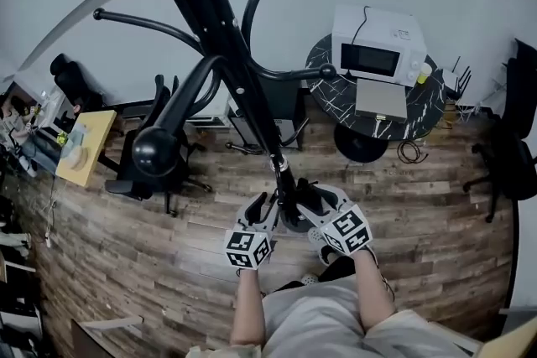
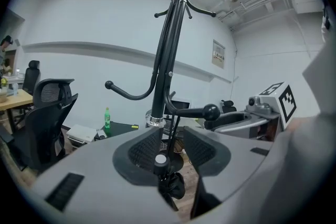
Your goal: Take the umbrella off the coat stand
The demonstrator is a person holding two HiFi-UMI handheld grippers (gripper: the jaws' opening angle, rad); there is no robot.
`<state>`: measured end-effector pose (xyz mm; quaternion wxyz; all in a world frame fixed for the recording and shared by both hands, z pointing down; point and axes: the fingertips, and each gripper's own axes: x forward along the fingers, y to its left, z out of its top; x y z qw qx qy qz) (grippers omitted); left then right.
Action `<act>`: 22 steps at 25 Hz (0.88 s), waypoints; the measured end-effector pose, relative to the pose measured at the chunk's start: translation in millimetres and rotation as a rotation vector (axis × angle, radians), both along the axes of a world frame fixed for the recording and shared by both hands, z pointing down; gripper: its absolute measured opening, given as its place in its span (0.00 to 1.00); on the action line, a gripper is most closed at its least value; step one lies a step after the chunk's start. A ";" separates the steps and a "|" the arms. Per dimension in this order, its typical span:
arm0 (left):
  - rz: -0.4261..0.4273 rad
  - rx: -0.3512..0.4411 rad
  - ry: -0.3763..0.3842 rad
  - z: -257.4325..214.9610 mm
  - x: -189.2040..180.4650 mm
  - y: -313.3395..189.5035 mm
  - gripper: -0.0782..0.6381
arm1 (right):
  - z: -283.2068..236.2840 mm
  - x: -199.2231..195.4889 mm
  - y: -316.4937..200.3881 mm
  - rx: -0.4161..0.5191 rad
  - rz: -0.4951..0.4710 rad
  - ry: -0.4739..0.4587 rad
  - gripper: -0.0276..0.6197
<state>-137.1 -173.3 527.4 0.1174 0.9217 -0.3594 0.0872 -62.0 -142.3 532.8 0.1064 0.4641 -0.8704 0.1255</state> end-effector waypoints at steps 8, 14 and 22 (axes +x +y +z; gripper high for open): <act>-0.051 -0.020 0.011 -2.0 -9.5 4.0 0.32 | -6.1 6.6 1.1 -0.019 0.001 -0.018 0.40; -0.063 -0.041 0.009 3.4 -12.9 32.9 0.32 | -8.4 7.4 21.5 -0.019 0.017 -0.050 0.39; -0.140 -0.025 0.009 -10.8 -23.1 21.6 0.32 | -20.7 -3.0 -6.4 -0.011 -0.099 -0.093 0.38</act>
